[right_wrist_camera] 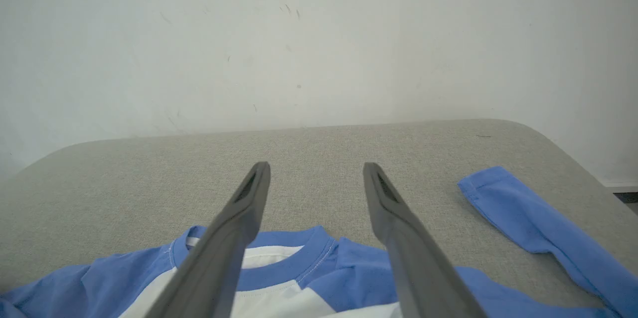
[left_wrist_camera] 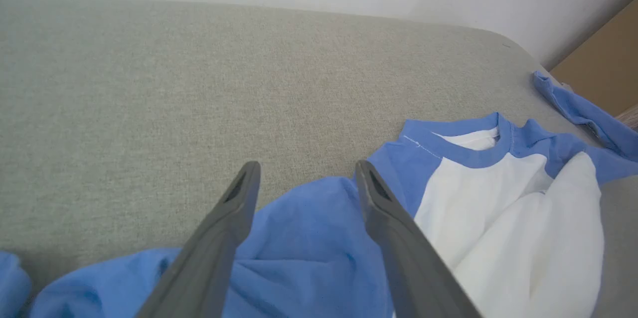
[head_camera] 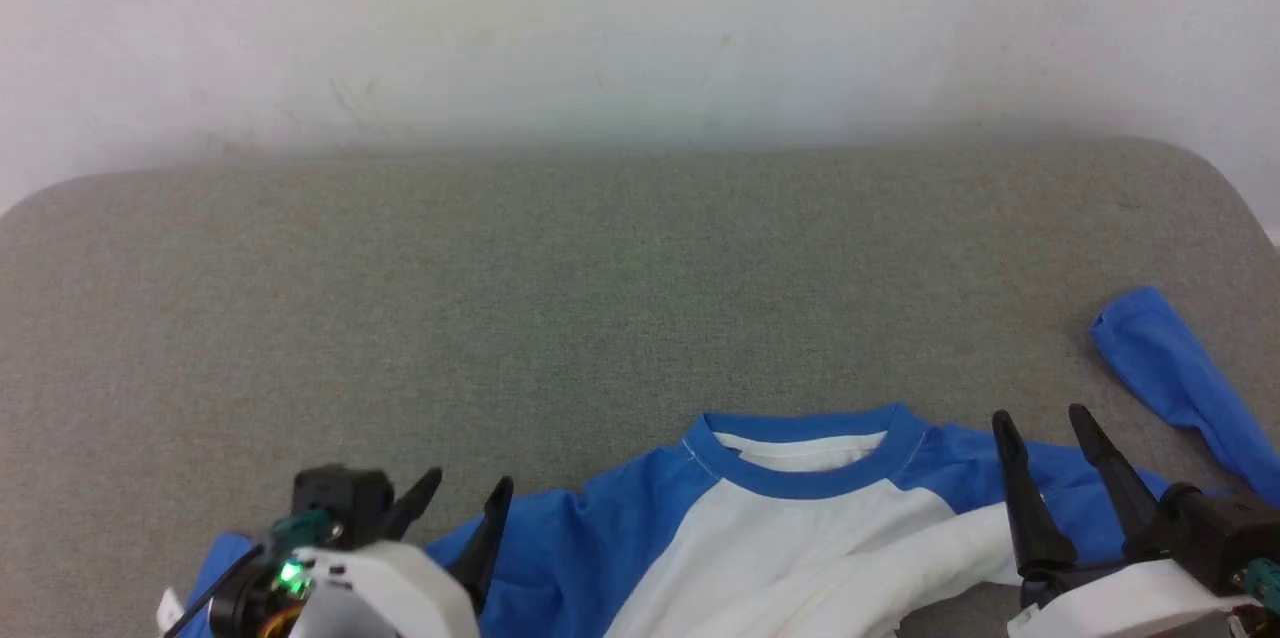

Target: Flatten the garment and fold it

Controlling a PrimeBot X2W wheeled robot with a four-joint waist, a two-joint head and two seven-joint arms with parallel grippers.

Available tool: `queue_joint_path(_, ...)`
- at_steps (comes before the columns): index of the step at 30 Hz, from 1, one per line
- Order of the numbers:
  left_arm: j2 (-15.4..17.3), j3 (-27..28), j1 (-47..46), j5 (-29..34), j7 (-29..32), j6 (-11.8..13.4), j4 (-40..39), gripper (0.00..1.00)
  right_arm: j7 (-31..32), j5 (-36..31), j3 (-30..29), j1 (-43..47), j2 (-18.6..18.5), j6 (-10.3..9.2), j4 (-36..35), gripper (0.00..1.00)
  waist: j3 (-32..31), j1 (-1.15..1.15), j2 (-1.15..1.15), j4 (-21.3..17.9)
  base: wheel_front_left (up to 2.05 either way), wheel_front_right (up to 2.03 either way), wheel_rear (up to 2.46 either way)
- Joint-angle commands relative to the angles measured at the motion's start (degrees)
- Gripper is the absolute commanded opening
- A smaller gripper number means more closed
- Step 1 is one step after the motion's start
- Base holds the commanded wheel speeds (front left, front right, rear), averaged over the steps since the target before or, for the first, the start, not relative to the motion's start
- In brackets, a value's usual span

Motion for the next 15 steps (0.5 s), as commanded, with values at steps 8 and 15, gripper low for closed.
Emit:
queue_joint_path(8, -2.3, -7.9, -14.8, 5.2, -0.1, -7.4, 12.9, 1.00, 0.8, -1.2, 0.3, -1.6, 0.1, -0.04, -2.4, 1.00, 3.4, 0.00, 0.00, -2.5, 0.00, 0.00, 0.00)
queue_joint_path(15, -3.8, -13.5, -23.6, 4.8, 5.6, -13.0, 24.3, 1.00, 1.0, -1.2, 0.9, -3.1, 0.1, -0.04, -2.5, 1.00, 5.5, 0.00, 0.00, -3.9, 0.00, 0.00, 0.00)
